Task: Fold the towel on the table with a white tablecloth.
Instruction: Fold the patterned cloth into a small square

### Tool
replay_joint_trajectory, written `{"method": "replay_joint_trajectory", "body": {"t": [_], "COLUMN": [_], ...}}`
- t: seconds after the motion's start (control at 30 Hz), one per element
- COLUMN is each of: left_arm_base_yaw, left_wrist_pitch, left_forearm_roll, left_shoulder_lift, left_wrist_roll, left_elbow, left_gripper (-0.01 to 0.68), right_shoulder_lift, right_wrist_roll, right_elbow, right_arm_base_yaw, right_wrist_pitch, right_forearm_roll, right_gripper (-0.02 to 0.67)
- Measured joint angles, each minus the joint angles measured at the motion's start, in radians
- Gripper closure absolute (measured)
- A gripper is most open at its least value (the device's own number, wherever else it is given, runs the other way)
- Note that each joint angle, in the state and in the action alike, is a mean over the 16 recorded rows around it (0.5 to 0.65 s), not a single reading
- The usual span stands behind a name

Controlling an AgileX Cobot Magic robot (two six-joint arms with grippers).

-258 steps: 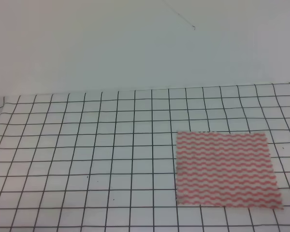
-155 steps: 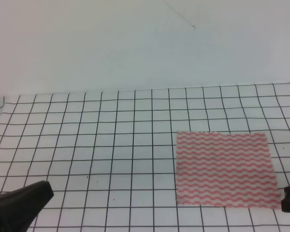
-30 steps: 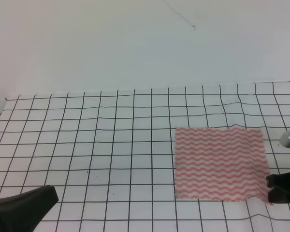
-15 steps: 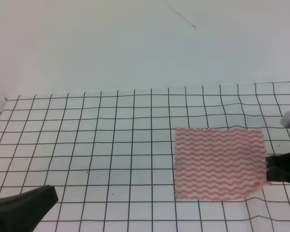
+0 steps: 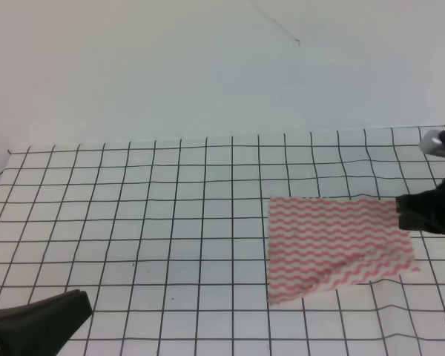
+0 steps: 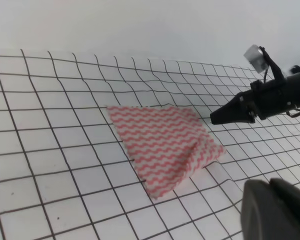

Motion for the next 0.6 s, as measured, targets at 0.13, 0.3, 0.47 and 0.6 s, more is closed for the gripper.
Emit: {"method": "replay_joint_trajectory", "body": {"t": [0.13,0.3,0.47,0.6], "left_arm_base_yaw": [0.0,0.0,0.0,0.0], "left_wrist_pitch": [0.007,0.013,0.014,0.015], "left_forearm_roll": [0.013,0.04,0.067,0.084], "left_shoulder_lift": [0.0,0.001,0.006,0.012], "left_wrist_roll": [-0.004,-0.019,-0.036,-0.048], "left_elbow": [0.0,0.0,0.0,0.0], "left_gripper": [0.674,0.674,0.674,0.674], "right_shoulder_lift": [0.037,0.063,0.068,0.081], "right_wrist_roll": [-0.059,-0.126,-0.187,-0.197], "right_elbow": [-0.058,-0.114,-0.146,-0.159], "right_arm_base_yaw": [0.0,0.0,0.0,0.0], "right_wrist_pitch": [0.043,0.136,0.221,0.264], "right_forearm_roll": [-0.028,-0.097,-0.179,-0.232], "right_gripper": [0.647,0.614,0.552,0.5]}}
